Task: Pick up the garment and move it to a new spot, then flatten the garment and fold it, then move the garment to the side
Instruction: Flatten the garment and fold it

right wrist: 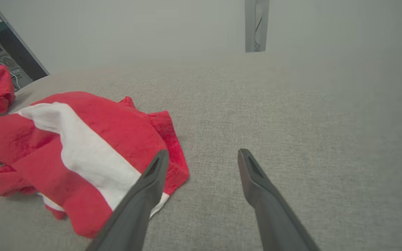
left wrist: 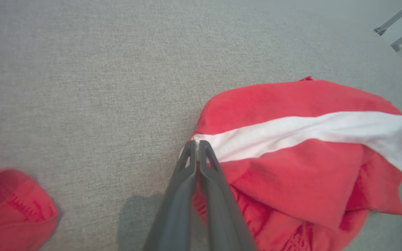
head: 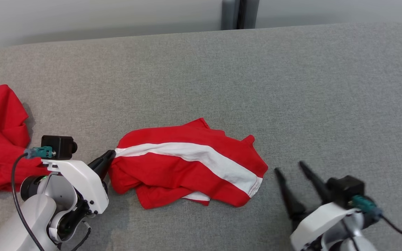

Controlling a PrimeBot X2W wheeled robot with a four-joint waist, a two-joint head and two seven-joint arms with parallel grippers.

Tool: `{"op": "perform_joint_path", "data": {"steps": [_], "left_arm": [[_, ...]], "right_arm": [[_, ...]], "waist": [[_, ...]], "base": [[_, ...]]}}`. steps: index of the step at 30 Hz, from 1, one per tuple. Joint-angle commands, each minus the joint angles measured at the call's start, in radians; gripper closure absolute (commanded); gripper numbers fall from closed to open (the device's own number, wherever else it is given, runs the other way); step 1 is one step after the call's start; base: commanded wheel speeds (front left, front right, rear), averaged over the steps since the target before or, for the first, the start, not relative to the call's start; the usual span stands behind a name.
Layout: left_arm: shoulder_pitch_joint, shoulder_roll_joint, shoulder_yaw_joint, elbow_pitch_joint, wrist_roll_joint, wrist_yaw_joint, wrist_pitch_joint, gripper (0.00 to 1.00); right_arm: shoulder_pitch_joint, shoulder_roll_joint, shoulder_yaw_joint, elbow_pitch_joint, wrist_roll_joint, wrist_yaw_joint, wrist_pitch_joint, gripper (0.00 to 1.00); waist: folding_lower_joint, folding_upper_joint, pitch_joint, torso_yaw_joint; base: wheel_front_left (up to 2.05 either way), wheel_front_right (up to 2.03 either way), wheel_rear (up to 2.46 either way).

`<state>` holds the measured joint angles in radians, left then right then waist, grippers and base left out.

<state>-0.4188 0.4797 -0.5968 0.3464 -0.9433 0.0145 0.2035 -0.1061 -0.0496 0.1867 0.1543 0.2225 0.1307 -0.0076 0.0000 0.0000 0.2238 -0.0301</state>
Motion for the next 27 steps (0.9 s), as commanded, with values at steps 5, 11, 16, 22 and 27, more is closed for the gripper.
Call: {"op": "perform_joint_path", "data": {"steps": [5,11,16,22,27], "left_arm": [[-0.023,-0.002,-0.002,0.0,0.006,0.001,-0.005,1.0],[-0.026,-0.005,-0.003,-0.003,0.013,0.006,-0.021,1.0],[-0.031,-0.007,0.006,-0.009,0.023,0.009,-0.057,1.0],[-0.048,-0.001,0.025,-0.04,0.051,0.026,-0.119,1.0],[-0.072,0.012,0.043,-0.111,0.095,0.064,-0.176,1.0]], "right_arm": [[-0.022,-0.004,0.126,0.107,0.057,0.0,-0.021,0.0],[-0.074,-0.004,0.194,0.227,0.11,0.0,-0.044,0.18],[-0.125,-0.004,0.222,0.288,0.147,0.0,-0.068,1.0],[-0.176,-0.005,0.183,0.262,0.136,0.0,-0.134,1.0],[-0.206,-0.028,0.123,0.149,0.095,0.0,-0.161,1.0]], "waist": [[0.0,0.0,0.008,0.008],[0.0,0.0,0.014,0.017],[0.0,0.0,0.016,0.024],[0.0,0.0,0.012,0.028],[0.0,0.0,0.003,0.026]], "base": [[0.0,0.0,0.0],[0.0,0.0,0.0],[0.0,0.0,0.0],[0.0,0.0,0.0],[0.0,0.0,0.0]]}}
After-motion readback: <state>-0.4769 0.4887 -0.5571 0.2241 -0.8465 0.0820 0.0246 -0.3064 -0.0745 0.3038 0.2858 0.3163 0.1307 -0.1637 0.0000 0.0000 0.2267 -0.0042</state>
